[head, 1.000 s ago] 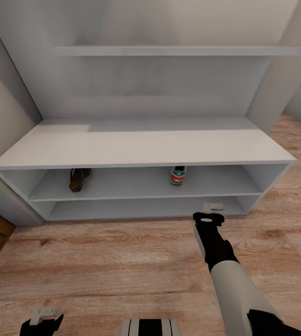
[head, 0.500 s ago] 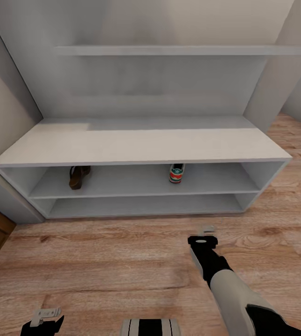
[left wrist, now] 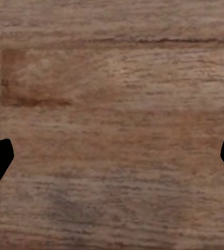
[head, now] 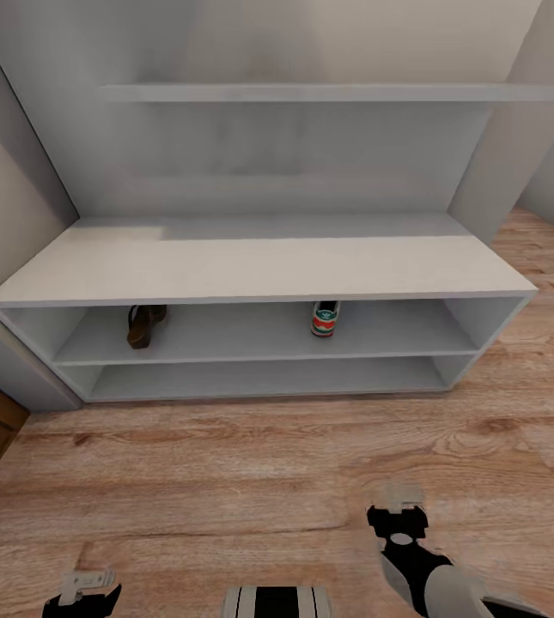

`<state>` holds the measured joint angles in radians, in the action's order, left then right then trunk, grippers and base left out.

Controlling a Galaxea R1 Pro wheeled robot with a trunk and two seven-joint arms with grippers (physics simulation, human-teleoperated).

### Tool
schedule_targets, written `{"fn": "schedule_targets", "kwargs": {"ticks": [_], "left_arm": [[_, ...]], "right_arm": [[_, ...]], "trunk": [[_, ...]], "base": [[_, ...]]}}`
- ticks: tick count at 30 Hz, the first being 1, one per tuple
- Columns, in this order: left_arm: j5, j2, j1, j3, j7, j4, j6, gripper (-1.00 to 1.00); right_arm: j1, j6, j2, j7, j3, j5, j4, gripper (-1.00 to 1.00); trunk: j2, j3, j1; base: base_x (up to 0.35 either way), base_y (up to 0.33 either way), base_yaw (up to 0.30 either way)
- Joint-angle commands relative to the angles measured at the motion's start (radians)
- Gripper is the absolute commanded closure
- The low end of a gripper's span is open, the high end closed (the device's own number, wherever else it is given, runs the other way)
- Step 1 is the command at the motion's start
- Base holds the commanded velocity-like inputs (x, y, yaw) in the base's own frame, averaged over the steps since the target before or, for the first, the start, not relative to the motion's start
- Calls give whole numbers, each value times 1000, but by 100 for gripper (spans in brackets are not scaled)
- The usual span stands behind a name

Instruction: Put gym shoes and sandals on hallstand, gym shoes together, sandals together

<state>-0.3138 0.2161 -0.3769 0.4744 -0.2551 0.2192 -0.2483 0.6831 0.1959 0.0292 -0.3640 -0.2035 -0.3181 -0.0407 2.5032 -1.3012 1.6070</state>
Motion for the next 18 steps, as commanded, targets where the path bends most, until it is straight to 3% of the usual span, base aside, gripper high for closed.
{"fn": "schedule_targets", "kwargs": {"ticks": [1,12,18], "left_arm": [[-9,-2,2,9,-5,0,-4,-100],[-3,-19,19,13,-2,1,-8,-100],[6,-27,21,17,1,-1,-43,-100]], "right_arm": [[-14,17,-3,-3,-7,-9,3,-100],[-112,150,-22,-2,-5,-10,13,-100],[-162,231,-24,-1,-5,-10,12,-100]], "trunk": [[0,-1,0],[0,-1,0],[0,-1,0]], "base": [[0,0,0],[0,0,0],[0,0,0]]}}
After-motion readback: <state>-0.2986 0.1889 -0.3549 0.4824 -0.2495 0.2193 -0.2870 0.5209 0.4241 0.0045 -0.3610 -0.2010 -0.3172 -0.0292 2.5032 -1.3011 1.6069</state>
